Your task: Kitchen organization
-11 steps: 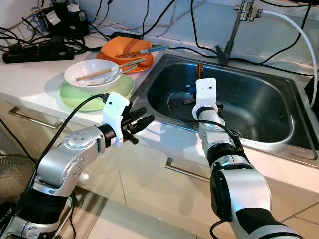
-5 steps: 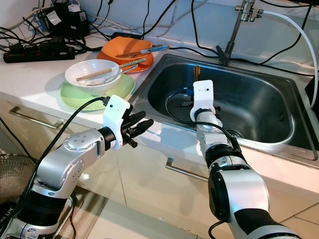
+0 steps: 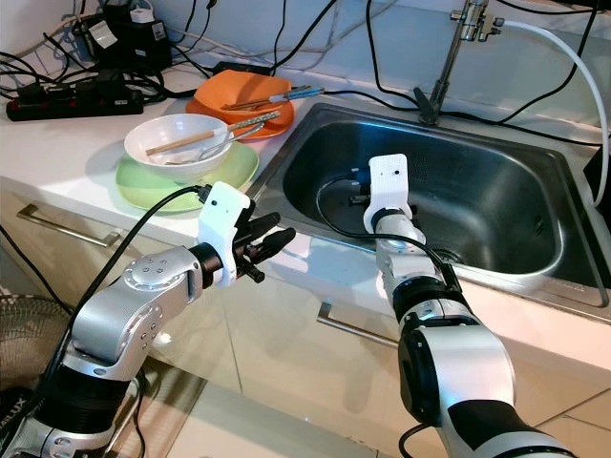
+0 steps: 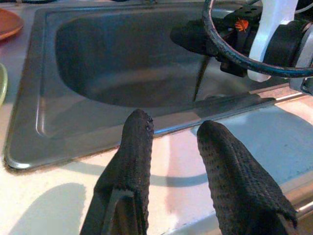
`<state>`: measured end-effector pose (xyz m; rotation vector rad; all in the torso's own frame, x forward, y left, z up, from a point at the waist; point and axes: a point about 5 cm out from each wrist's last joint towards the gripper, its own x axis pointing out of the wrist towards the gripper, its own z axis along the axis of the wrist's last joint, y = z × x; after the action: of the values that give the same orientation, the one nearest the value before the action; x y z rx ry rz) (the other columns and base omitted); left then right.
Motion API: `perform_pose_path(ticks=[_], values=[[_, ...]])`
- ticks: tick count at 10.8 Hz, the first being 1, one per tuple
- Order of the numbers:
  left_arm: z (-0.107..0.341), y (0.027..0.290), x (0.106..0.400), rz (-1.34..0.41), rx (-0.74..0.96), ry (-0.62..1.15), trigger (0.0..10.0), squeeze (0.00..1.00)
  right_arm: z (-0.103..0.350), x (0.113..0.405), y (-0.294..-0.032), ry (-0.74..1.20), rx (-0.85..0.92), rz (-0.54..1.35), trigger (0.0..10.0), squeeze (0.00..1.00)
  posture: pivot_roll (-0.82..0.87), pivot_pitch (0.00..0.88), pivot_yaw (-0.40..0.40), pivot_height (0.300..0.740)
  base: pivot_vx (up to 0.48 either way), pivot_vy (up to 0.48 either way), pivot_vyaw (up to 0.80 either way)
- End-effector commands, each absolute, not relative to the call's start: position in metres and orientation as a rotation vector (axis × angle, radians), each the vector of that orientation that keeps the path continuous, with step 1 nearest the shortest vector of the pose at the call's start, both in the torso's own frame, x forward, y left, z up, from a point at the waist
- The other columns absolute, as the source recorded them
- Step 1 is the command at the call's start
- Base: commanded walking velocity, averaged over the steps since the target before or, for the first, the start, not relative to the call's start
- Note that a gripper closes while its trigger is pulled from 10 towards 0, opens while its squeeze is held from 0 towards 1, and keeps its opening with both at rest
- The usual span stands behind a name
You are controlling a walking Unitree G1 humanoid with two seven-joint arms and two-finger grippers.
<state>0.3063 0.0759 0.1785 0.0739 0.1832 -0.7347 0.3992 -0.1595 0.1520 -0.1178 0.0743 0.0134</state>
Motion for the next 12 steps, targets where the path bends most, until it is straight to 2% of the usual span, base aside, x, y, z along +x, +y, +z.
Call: perform_pose_path(ticks=[1,3,6,8,11,12], values=[[0.182,0.075,0.305,-0.735,0.083,0.163,10.0,0.00,0.144,0.396,-0.162,0.106,-0.128,0.013,10.0,0.00,0.26,0.036,-0.035,0.740,0.000,0.000,0.00],[0.184,0.075,0.307,-0.726,0.082,0.146,10.0,0.00,0.147,0.397,-0.163,0.086,-0.118,0.009,10.0,0.00,0.26,0.035,-0.034,0.740,0.000,0.000,0.00],[0.201,0.078,0.316,-0.642,0.107,0.017,10.0,0.00,0.182,0.405,-0.166,-0.071,-0.085,-0.003,10.0,0.00,0.25,0.032,-0.032,0.740,0.000,0.000,0.00],[0.215,0.082,0.329,-0.523,0.297,-0.111,10.0,0.00,0.199,0.406,-0.155,-0.175,-0.044,0.051,10.0,0.00,0.24,0.026,-0.032,0.740,0.000,0.000,0.00],[0.216,0.084,0.359,-0.421,0.633,-0.171,10.0,0.00,0.194,0.399,-0.146,-0.222,0.014,0.081,10.0,0.00,0.21,0.009,-0.028,0.740,0.000,0.000,0.00],[0.216,0.085,0.367,-0.380,0.791,-0.202,10.0,0.00,0.185,0.395,-0.145,-0.217,0.036,0.078,10.0,0.00,0.19,0.001,-0.020,0.740,0.000,0.000,0.00]])
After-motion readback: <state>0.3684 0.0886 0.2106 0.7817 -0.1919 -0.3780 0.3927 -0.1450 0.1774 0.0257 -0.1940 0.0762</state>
